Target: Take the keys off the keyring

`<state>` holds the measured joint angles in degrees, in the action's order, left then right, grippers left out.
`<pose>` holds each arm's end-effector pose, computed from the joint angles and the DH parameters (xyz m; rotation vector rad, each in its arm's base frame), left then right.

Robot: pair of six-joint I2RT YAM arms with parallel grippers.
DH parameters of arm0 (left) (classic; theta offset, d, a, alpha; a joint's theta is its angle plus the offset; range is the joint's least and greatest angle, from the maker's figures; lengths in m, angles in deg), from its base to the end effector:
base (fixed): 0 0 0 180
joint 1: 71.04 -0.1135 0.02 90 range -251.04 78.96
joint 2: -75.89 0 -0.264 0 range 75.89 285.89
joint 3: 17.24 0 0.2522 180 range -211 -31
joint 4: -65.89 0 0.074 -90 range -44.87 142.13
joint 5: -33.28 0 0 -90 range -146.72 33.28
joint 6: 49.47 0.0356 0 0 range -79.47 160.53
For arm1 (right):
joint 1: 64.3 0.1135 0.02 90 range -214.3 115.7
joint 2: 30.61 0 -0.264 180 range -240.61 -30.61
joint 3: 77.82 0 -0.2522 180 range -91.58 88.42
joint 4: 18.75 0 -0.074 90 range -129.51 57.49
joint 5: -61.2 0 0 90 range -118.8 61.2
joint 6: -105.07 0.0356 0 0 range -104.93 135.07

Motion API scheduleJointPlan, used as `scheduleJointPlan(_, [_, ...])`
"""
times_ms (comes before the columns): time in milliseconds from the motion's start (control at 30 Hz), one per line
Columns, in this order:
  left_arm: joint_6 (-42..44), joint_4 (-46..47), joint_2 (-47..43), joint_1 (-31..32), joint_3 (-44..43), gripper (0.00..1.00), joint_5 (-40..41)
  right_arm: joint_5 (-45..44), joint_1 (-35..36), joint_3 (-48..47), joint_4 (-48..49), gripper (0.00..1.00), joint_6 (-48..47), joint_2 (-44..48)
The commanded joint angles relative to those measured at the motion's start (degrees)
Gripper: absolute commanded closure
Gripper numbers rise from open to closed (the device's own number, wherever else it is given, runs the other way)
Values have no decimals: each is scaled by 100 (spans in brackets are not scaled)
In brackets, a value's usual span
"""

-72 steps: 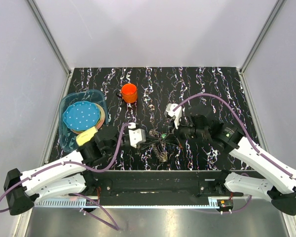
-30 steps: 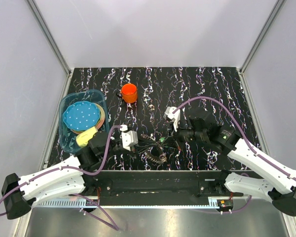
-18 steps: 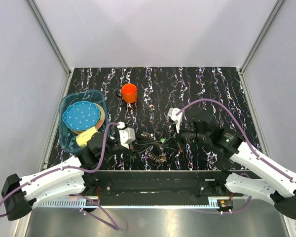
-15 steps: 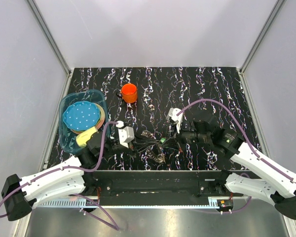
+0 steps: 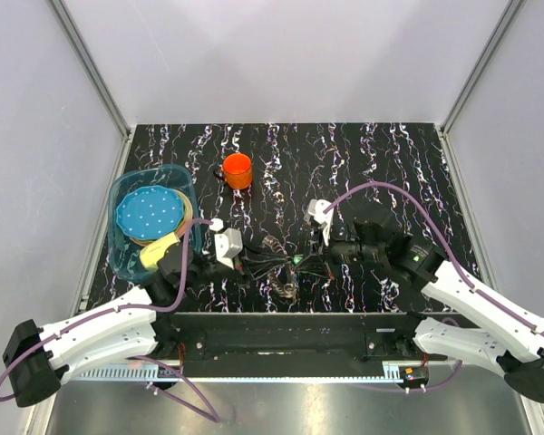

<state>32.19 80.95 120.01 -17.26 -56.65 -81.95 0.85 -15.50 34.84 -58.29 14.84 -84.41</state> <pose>0.0978 -0.1593 0.2957 0.9298 1.2012 -1.1889 0.1209 0.1648 0.3396 -1.1849 1.7630 1.0442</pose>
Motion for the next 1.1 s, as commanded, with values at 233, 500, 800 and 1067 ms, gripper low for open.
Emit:
scheduleJointPlan(233, [-238,1249,-35,-140,16,100,-201,-231,-37,14,73,66,-65,264])
scheduleJointPlan(500, [-300,1328,-17,-184,42,100,-324,-355,-37,-12,143,64,-135,581])
scheduleJointPlan(800, [-405,1504,35,-219,78,100,-535,-48,-46,5,653,69,-82,722])
scheduleJointPlan(1067, [-467,1592,79,-228,78,100,-676,287,-37,208,1171,69,-390,801])
